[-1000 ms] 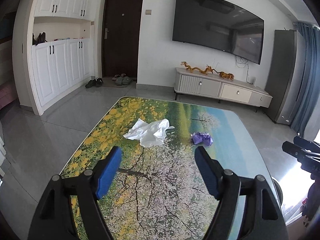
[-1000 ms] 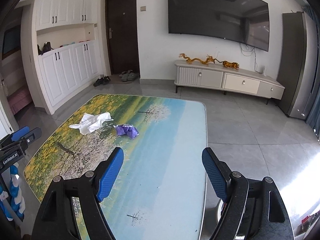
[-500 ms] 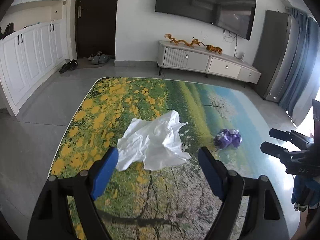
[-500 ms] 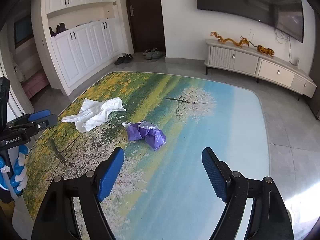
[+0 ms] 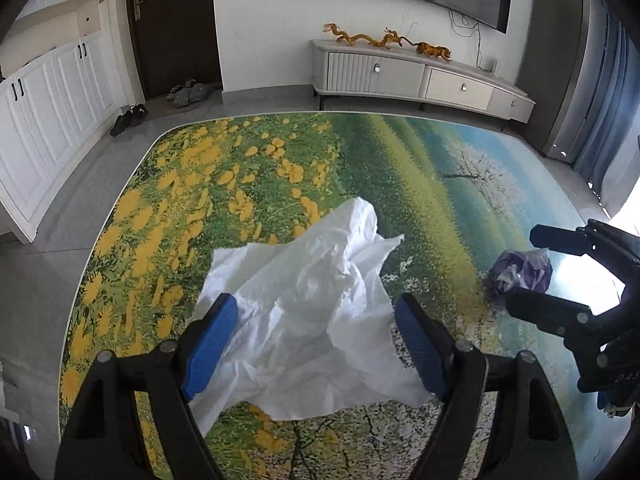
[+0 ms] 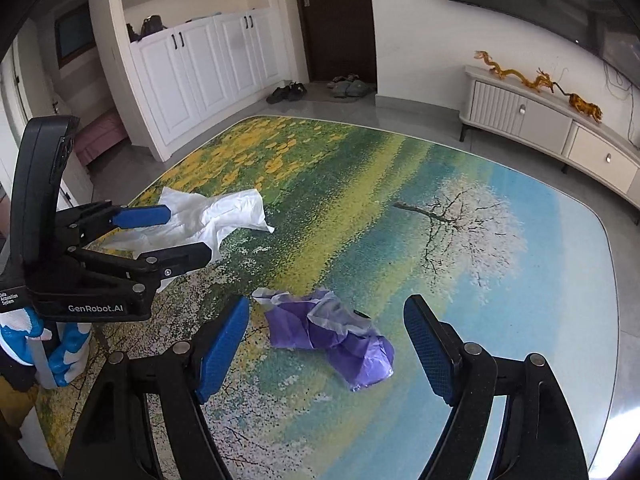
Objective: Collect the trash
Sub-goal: 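Grasp the white tissue with the left gripper while the right grasps the purple bag, then carry the tissue and purple bag over the grey bin and open both grippers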
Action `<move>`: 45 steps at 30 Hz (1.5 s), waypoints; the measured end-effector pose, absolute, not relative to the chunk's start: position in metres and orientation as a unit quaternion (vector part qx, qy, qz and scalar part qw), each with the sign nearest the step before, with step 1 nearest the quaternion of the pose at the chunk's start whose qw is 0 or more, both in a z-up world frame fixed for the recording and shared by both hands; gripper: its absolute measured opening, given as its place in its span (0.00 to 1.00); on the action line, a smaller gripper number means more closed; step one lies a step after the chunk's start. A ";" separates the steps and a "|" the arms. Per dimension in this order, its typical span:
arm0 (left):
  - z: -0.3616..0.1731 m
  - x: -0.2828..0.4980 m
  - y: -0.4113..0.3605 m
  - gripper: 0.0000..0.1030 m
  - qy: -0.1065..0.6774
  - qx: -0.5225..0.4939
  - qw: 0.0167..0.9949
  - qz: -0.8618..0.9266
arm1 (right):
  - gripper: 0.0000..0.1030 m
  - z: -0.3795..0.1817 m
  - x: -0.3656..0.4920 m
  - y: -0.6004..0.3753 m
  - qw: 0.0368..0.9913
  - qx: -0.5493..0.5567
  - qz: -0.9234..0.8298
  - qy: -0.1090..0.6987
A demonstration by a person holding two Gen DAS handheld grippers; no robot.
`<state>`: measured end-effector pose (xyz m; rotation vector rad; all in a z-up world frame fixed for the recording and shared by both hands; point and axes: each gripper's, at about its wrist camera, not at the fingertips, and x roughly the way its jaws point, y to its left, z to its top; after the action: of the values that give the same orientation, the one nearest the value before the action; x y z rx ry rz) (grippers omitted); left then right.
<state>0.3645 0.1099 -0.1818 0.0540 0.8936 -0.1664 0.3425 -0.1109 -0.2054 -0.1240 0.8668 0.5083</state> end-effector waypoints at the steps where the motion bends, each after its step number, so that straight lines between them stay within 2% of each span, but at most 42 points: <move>1: -0.184 0.365 0.112 0.66 0.437 0.022 0.896 -0.079 | 0.77 -0.207 0.343 -0.110 0.872 -0.066 0.246 0.418; 2: -0.186 0.367 0.114 0.57 0.441 0.015 0.894 -0.077 | 0.77 -0.208 0.344 -0.109 0.870 -0.071 0.247 0.420; 5: -0.187 0.368 0.118 0.47 0.439 0.018 0.896 -0.065 | 0.66 -0.212 0.342 -0.108 0.865 -0.084 0.251 0.427; 6: -0.187 0.367 0.118 0.46 0.438 0.022 0.897 -0.062 | 0.57 -0.214 0.342 -0.108 0.863 -0.086 0.252 0.430; 7: -0.187 0.366 0.118 0.40 0.437 0.024 0.897 -0.062 | 0.54 -0.215 0.341 -0.108 0.861 -0.087 0.253 0.432; 8: -0.187 0.366 0.117 0.30 0.436 0.026 0.898 -0.061 | 0.53 -0.217 0.339 -0.109 0.861 -0.086 0.255 0.432; 11: -0.185 0.361 0.120 0.12 0.437 0.017 0.897 -0.061 | 0.50 -0.216 0.337 -0.112 0.861 -0.071 0.259 0.431; 21: -0.160 0.306 0.127 0.09 0.429 -0.015 0.901 -0.057 | 0.49 -0.194 0.285 -0.132 0.869 -0.028 0.264 0.418; 34: -0.088 0.222 0.095 0.08 0.374 -0.008 0.924 -0.074 | 0.49 -0.119 0.176 -0.207 0.912 -0.008 0.222 0.345; 38: -0.069 0.203 0.062 0.08 0.361 0.003 0.927 -0.103 | 0.49 -0.107 0.148 -0.245 0.925 0.007 0.195 0.326; 45: -0.064 0.185 -0.050 0.08 0.362 0.045 0.912 -0.189 | 0.49 -0.115 0.111 -0.334 0.939 0.051 0.118 0.318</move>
<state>0.1845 -0.0498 -0.0644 0.0928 0.7464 -0.3894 0.1108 -0.3344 -0.1148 0.1044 0.6483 0.2408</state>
